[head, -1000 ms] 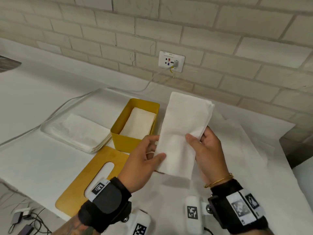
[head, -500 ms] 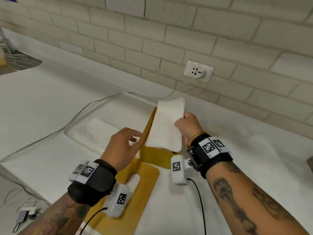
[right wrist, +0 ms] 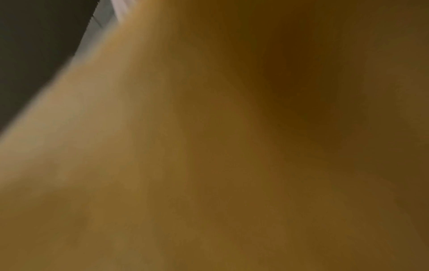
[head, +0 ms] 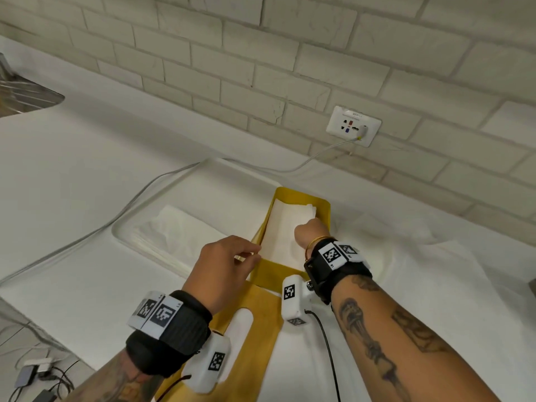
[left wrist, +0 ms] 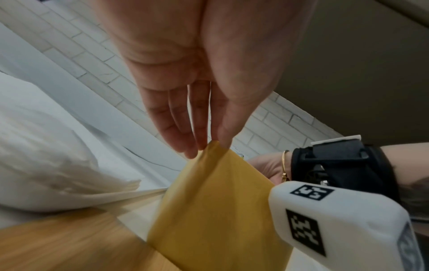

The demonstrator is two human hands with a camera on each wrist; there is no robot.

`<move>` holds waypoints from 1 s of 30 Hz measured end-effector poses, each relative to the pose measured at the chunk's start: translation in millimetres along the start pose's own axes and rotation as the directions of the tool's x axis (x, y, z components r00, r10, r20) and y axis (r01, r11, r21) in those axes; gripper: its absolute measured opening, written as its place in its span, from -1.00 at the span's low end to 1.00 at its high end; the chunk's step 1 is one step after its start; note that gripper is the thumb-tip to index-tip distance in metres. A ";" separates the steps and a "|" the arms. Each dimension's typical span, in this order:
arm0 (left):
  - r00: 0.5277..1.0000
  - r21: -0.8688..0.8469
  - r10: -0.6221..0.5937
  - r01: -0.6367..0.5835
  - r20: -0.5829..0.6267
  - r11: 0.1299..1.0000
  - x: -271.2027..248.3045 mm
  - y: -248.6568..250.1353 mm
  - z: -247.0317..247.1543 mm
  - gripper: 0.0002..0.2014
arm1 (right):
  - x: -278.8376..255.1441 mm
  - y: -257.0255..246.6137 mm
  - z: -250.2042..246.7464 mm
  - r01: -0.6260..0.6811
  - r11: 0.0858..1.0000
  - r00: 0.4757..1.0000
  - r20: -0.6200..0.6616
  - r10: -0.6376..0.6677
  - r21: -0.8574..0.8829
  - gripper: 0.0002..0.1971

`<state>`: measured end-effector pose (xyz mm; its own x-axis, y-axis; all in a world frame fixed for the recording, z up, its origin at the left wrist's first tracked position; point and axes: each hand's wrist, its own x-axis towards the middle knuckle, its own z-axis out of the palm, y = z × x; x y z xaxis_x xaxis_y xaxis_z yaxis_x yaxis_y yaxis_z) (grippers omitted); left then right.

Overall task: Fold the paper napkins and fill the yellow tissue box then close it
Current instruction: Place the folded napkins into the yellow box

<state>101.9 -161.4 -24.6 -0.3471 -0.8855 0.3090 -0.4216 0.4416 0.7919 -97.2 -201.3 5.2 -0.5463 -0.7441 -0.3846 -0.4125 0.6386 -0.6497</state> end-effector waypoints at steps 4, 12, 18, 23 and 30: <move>1.000 -0.019 -0.012 0.012 0.006 1.000 0.8 -1.7 0.6 -0.87 | -1.6 -0.5 2.9 -0.019 0.998 1.000 -0.012 0.018 -0.065 -0.44; 1.000 -0.032 -0.006 0.006 0.009 0.999 -2.1 -1.8 0.5 -0.87 | -23.4 -9.2 2.0 0.206 0.897 0.979 0.084 -0.188 -0.390 -0.38; 1.000 -0.028 -0.024 0.024 0.012 0.999 -2.1 -0.2 1.3 -0.87 | -31.8 -6.4 14.2 0.296 0.853 0.932 0.327 -0.159 -0.430 -0.73; 0.998 0.010 -0.053 0.053 0.022 0.999 -3.1 4.6 -0.3 -0.88 | -50.7 -7.4 -14.0 0.368 0.886 0.910 0.304 -0.281 -0.282 -0.67; 0.980 -0.006 0.178 -0.179 -0.088 0.984 -12.4 54.2 25.4 -0.84 | -105.7 49.6 -100.8 0.494 0.868 0.868 0.029 -0.495 0.046 -0.79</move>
<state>62.1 -122.8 1.1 -0.3416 -0.8020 0.4901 -0.3474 0.5922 0.7270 -133.4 -71.2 79.8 -0.2487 -0.9681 -0.0310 -0.5947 0.1779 -0.7840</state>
